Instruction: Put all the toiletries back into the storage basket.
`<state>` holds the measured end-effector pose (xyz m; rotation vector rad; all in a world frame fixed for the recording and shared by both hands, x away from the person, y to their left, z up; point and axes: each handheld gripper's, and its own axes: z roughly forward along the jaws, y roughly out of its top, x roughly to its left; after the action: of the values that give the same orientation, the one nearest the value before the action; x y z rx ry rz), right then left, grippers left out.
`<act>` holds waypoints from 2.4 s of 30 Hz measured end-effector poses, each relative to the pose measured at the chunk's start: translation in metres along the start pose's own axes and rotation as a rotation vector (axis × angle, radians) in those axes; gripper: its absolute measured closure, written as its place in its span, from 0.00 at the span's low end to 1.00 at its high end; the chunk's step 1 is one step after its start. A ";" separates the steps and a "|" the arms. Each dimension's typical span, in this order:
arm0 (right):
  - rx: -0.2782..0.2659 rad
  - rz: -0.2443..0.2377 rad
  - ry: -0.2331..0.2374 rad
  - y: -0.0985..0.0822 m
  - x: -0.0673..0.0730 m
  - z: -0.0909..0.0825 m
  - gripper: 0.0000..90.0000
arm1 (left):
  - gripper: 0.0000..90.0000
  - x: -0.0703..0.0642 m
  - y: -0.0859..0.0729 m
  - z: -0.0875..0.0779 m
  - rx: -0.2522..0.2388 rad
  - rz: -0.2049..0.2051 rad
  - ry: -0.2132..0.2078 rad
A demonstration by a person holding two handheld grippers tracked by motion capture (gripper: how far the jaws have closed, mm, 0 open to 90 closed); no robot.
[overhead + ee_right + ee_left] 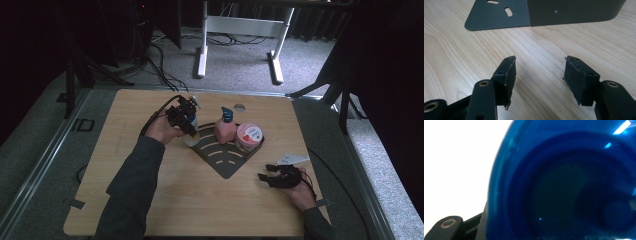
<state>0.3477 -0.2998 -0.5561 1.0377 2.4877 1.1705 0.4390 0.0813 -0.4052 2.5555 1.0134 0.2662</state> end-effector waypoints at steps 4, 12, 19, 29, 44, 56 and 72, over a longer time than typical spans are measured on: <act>0.001 -0.002 -0.001 0.000 0.000 0.000 0.47 | 0.62 0.001 0.002 0.000 -0.012 -0.016 -0.002; 0.001 0.000 -0.001 0.000 0.000 0.000 0.47 | 0.62 0.001 0.005 0.004 -0.020 -0.024 0.012; 0.001 -0.002 0.000 0.000 0.000 0.000 0.47 | 0.62 -0.001 0.010 0.009 -0.029 -0.035 0.008; 0.001 0.001 0.000 0.000 0.000 0.000 0.47 | 0.62 -0.004 0.018 0.018 -0.026 -0.030 0.010; 0.001 0.002 0.000 0.000 0.000 0.000 0.47 | 0.62 -0.003 0.027 0.033 -0.034 -0.045 0.022; -0.002 0.005 0.003 0.000 0.000 0.000 0.47 | 0.62 -0.001 0.034 0.044 -0.045 -0.059 0.024; -0.006 0.006 0.004 0.000 -0.001 0.000 0.47 | 0.62 0.000 0.047 0.049 -0.037 -0.056 0.042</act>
<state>0.3482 -0.3000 -0.5565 1.0436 2.4844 1.1820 0.4833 0.0367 -0.4307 2.4942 1.0837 0.3218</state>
